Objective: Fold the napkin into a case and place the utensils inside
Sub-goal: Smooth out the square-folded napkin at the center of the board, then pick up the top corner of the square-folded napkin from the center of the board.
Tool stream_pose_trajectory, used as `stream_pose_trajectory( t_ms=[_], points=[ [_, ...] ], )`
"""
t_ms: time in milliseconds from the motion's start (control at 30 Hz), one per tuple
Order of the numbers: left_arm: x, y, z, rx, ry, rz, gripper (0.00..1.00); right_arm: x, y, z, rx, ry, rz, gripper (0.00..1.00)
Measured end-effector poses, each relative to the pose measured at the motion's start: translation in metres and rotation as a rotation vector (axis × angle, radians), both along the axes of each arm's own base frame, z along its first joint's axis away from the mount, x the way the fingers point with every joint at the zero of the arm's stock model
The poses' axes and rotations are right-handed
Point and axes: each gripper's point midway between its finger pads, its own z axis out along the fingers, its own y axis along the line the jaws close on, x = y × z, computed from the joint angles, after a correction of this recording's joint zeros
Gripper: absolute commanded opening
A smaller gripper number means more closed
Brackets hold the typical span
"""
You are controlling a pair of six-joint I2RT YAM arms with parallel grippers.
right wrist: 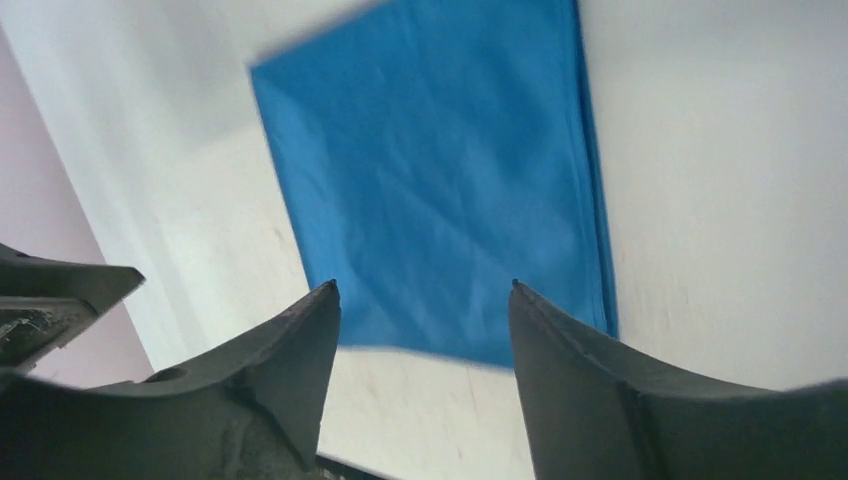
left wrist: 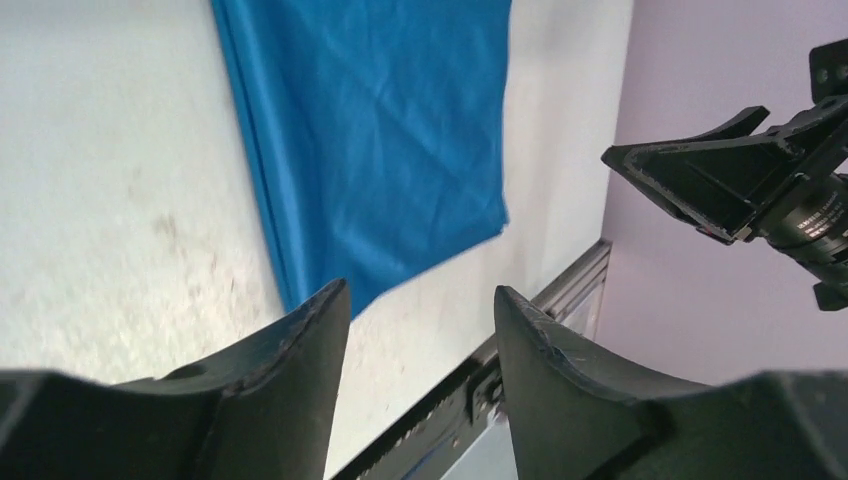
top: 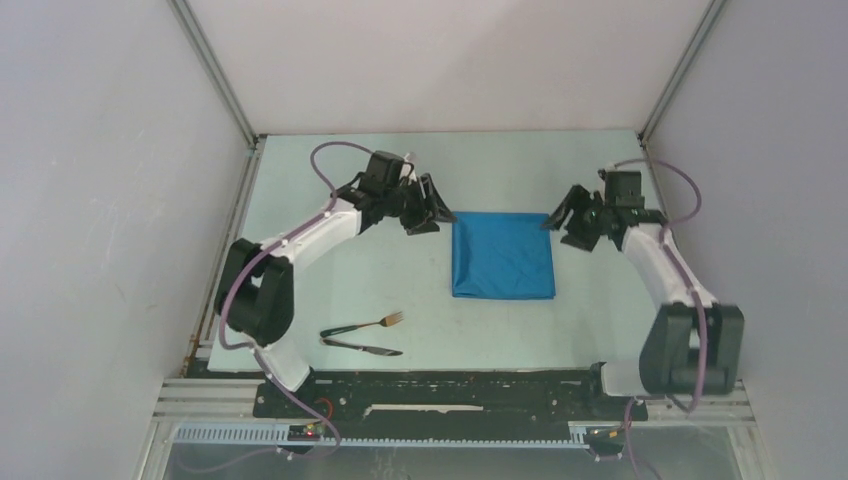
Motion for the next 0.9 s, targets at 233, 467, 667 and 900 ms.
stream_pose_trajectory(
  t_ms=[233, 467, 667, 900],
  points=[
    [-0.078, 0.002, -0.064, 0.102, 0.137, -0.113, 0.60, -0.110, -0.006, -0.068, 0.012, 0.252, -0.029, 0.45],
    [-0.119, 0.010, -0.110, 0.172, 0.238, -0.153, 0.65, -0.136, 0.002, -0.091, 0.018, 0.351, -0.009, 0.44],
    [-0.122, 0.015, -0.111, 0.175, 0.221, -0.141, 0.67, -0.129, -0.002, -0.104, 0.009, 0.370, -0.018, 0.37],
    [-0.118, 0.013, -0.097, 0.149, 0.175, -0.139, 0.67, -0.122, -0.007, -0.113, -0.004, 0.369, -0.023, 0.36]
  ],
)
